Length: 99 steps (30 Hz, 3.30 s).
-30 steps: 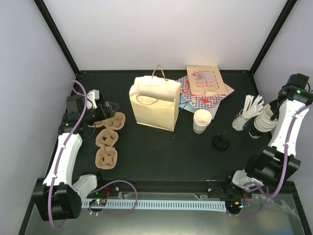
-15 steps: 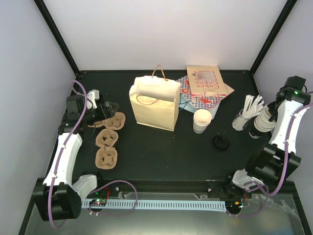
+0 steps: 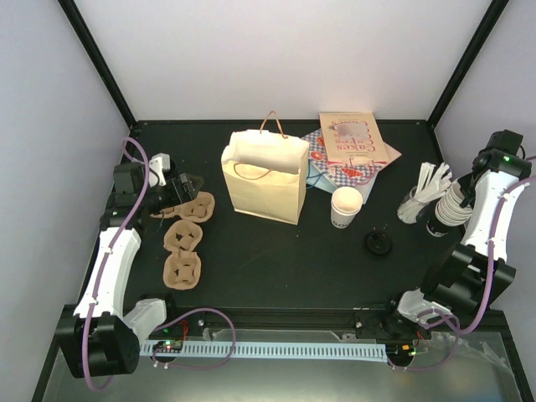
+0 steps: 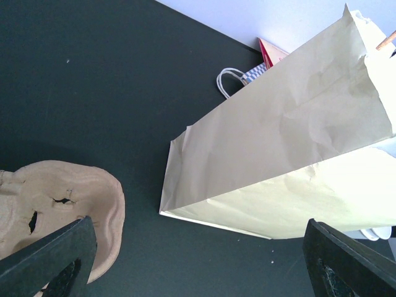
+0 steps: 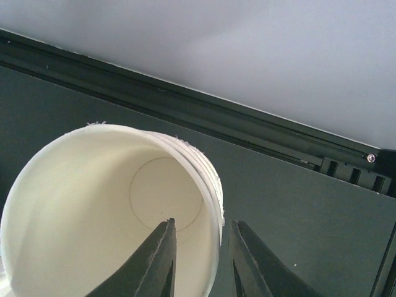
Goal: Pack the takeout coffee
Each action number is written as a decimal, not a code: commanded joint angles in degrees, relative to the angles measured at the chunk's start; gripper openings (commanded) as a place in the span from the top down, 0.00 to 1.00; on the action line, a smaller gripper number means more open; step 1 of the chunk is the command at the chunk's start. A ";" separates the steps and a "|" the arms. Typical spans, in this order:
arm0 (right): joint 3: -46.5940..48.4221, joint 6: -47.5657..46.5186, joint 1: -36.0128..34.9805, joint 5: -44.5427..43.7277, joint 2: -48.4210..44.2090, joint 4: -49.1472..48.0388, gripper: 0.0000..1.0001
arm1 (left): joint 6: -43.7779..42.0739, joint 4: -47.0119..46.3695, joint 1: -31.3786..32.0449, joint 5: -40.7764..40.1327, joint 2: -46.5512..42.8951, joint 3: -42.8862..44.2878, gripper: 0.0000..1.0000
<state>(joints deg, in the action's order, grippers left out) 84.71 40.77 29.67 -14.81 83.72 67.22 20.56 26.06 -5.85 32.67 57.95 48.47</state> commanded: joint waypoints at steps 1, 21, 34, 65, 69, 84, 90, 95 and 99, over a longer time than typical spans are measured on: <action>-0.51 0.08 0.28 -0.39 0.21 -1.03 0.73 | -0.60 -1.33 0.39 0.73 -0.48 0.06 0.06; 1.09 0.71 0.28 0.11 -1.68 -0.05 0.94 | -0.60 -1.23 0.37 0.81 -0.45 0.18 0.06; 4.62 1.14 0.28 1.89 -2.75 2.55 0.95 | -0.62 -1.26 0.33 0.85 -0.56 0.11 0.06; 26.22 -10.47 -11.71 25.56 -10.53 0.59 0.99 | -0.67 -1.30 0.35 0.84 -0.82 0.21 0.06; 24.87 -13.35 -26.99 22.85 -10.99 -0.47 0.99 | -0.69 -1.21 0.33 0.75 -0.81 0.14 0.06; 1.75 -16.46 -52.96 14.91 -17.88 -5.48 0.99 | -1.13 -0.97 0.27 -0.71 -0.42 0.37 0.06; 1.08 -21.24 -55.05 20.73 -16.58 -4.50 0.99 | -1.31 -0.92 0.29 -1.31 -0.18 0.56 0.06; -2.50 -21.87 -62.65 18.31 -15.06 -4.33 0.99 | -1.50 -0.78 0.31 -1.69 -0.17 0.57 0.06; -7.53 -20.31 -65.92 19.10 -14.95 -7.71 0.99 | -1.53 -0.84 0.28 -1.86 -0.16 0.57 0.06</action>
<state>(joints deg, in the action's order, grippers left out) 80.90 20.29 -33.85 3.75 68.38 62.83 20.10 26.09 -5.87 31.31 57.95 48.45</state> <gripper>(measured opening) 0.042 0.940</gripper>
